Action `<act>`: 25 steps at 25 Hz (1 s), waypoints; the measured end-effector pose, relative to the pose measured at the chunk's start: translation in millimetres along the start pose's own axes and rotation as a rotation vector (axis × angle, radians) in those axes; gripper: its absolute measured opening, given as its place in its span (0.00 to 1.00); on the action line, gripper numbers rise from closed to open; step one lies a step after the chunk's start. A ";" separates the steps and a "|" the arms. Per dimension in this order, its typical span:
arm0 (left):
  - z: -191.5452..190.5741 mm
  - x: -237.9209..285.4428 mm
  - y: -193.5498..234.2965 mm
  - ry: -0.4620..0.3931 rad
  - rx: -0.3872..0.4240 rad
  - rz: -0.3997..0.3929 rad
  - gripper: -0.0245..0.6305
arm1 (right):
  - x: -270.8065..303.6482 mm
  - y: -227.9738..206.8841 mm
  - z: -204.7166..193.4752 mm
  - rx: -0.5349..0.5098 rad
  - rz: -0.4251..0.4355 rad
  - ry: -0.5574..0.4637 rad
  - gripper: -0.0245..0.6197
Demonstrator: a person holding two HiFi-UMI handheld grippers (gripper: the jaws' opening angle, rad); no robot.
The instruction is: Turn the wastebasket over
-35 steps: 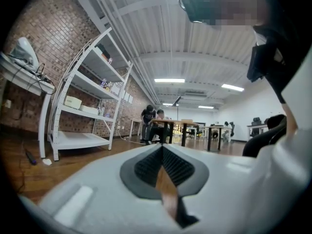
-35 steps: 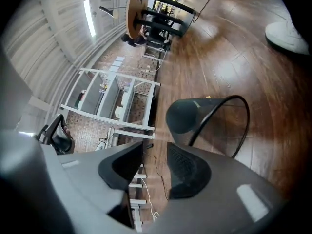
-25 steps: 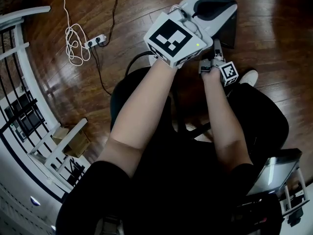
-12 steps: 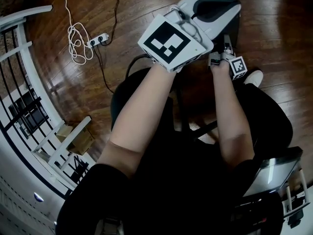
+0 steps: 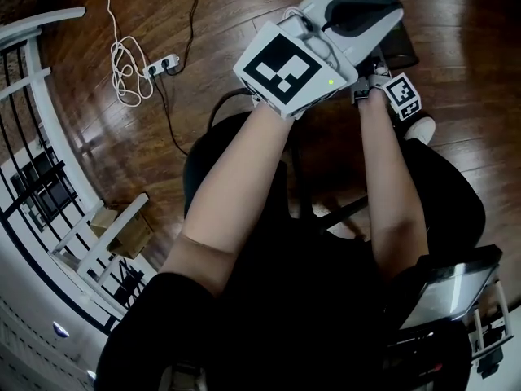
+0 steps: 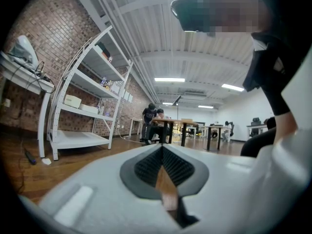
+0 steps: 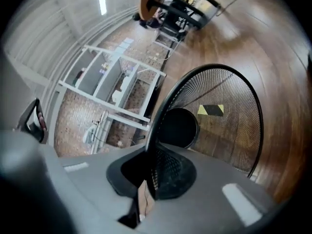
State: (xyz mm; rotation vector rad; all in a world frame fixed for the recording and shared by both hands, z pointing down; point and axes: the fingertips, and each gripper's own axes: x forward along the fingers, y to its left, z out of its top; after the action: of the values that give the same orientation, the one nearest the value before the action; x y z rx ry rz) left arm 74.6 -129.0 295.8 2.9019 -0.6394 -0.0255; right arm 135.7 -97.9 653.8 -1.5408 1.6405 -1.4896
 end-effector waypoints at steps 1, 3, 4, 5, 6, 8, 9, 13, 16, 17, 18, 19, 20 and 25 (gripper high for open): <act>1.0 -0.4 0.1 -0.002 -0.001 0.002 0.04 | 1.8 4.0 2.3 -0.031 -0.008 0.028 0.05; 4.0 -1.0 0.9 -0.007 -0.003 0.008 0.04 | 2.9 9.5 9.6 -0.068 -0.016 0.064 0.05; 5.7 -1.4 2.0 -0.014 0.001 0.010 0.04 | 3.0 13.2 14.1 -0.086 -0.016 0.076 0.05; 7.5 -1.8 4.0 -0.025 0.010 0.011 0.04 | 2.9 17.8 18.7 -0.109 -0.013 0.088 0.05; 8.9 -2.5 6.4 -0.040 0.019 0.013 0.04 | 2.8 23.4 23.2 -0.139 -0.008 0.103 0.05; 10.8 -5.7 9.0 -0.055 0.013 0.016 0.04 | 1.8 35.4 31.5 -0.208 0.006 0.150 0.05; 11.5 -7.9 9.3 -0.057 0.003 0.019 0.04 | 0.7 41.1 35.1 -0.244 0.008 0.183 0.05; 11.3 -14.3 9.9 -0.066 -0.005 0.034 0.04 | -3.9 59.9 44.7 -0.453 0.000 0.363 0.05; 4.4 -14.9 14.5 -0.067 -0.001 0.038 0.04 | -4.9 62.8 42.1 -0.695 -0.009 0.533 0.05; 2.4 -14.6 17.0 -0.069 -0.003 0.041 0.04 | -5.6 60.8 41.4 -0.780 -0.017 0.592 0.05; 1.6 -14.2 19.4 -0.072 -0.008 0.045 0.04 | -7.0 57.8 41.6 -0.864 -0.028 0.651 0.05; 2.3 -13.9 21.0 -0.076 -0.014 0.048 0.04 | -9.7 54.5 42.4 -0.948 -0.042 0.710 0.05; 4.1 -13.5 21.7 -0.080 -0.020 0.051 0.04 | -13.4 50.9 42.7 -1.028 -0.055 0.769 0.05; 7.7 -11.6 25.7 -0.092 -0.031 0.058 0.04 | -30.3 21.9 34.1 -1.351 -0.107 1.012 0.05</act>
State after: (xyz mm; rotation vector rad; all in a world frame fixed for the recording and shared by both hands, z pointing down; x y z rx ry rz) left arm 53.0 -148.3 292.4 2.8644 -0.7318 -0.1611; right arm 164.3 -88.6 613.1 -1.3550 3.7108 -1.2370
